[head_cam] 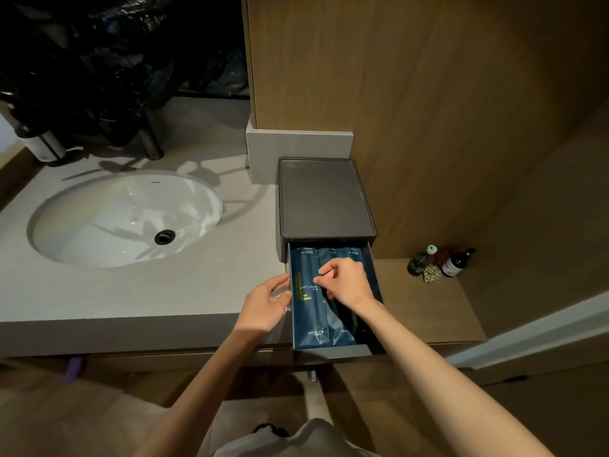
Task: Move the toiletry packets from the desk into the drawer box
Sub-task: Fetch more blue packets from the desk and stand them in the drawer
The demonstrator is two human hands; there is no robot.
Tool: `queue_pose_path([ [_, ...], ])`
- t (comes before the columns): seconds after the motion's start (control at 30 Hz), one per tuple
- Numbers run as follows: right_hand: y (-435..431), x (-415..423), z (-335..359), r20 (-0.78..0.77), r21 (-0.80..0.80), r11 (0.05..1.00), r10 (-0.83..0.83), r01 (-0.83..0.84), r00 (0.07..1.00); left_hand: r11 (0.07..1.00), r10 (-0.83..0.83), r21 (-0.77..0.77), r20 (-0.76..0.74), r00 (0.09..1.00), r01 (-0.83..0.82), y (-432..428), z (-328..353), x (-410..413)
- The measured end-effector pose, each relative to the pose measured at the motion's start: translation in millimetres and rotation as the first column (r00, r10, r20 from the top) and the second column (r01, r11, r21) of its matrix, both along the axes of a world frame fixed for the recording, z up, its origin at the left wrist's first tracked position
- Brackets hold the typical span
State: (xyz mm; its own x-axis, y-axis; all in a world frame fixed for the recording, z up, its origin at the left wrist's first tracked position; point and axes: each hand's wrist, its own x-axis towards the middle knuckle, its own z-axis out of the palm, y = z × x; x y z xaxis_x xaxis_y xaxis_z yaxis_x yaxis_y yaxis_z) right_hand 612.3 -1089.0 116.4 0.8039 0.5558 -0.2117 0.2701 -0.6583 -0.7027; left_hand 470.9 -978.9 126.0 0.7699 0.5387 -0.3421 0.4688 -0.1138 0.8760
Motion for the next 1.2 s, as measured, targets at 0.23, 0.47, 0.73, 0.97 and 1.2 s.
queue_pose_path([
  [0.23,-33,12,15,0.187,-0.333,0.802,0.572,-0.496,0.799,1.0,-0.013,-0.024,0.007,1.0,0.013,1,0,2],
  [0.47,-30,14,-5,0.05,-0.441,0.679,0.672,-0.587,0.739,0.999,-0.009,-0.03,0.029,1.0,0.01,3,-3,2],
  [0.73,-20,12,-7,0.036,-0.443,0.672,0.675,-0.593,0.737,0.999,-0.052,-0.005,0.058,0.997,0.052,-1,-4,-4],
  [0.97,-23,5,-1,0.017,-0.405,0.687,0.665,-0.603,0.747,0.999,-0.04,0.017,0.043,0.998,0.039,-2,-3,-6],
  [1.2,-24,-5,-9,0.039,-0.438,0.666,0.685,-0.604,0.727,0.999,0.035,-0.016,0.065,0.997,-0.034,-9,0,-6],
])
